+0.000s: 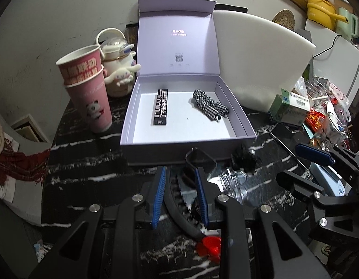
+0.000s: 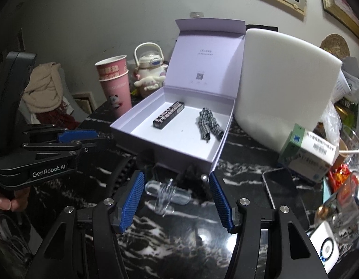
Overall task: Organize rigid objects
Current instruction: 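Withdraw both tools from the gift box toward the table objects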
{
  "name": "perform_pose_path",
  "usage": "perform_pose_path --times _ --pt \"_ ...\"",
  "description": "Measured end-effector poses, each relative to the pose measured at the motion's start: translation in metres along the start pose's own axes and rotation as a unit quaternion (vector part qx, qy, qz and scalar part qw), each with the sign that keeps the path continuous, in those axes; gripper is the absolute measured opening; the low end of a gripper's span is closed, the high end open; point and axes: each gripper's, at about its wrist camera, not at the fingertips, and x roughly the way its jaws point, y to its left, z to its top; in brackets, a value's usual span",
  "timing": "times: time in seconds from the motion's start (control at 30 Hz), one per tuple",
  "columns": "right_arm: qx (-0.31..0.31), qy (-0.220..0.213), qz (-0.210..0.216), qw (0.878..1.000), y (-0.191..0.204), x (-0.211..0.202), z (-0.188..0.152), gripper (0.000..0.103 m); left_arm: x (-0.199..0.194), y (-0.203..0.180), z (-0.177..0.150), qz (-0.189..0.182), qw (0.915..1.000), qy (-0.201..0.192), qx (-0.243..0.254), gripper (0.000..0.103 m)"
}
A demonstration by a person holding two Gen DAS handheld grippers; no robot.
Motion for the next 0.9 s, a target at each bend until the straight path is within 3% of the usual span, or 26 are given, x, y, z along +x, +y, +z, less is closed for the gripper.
perform_pose_path --times 0.4,0.73,0.9 --pt "-0.003 0.005 0.002 1.0 0.017 -0.008 -0.025 0.061 -0.011 -0.01 -0.045 -0.02 0.9997 0.014 -0.001 0.026" --pt "-0.002 0.022 0.016 1.0 0.021 -0.005 -0.044 0.065 -0.008 -0.019 -0.074 -0.081 0.9961 0.035 -0.001 0.026" --pt "0.003 0.031 0.017 0.999 0.017 -0.003 -0.055 0.07 -0.004 -0.029 -0.082 -0.092 0.9951 0.034 0.012 0.026"
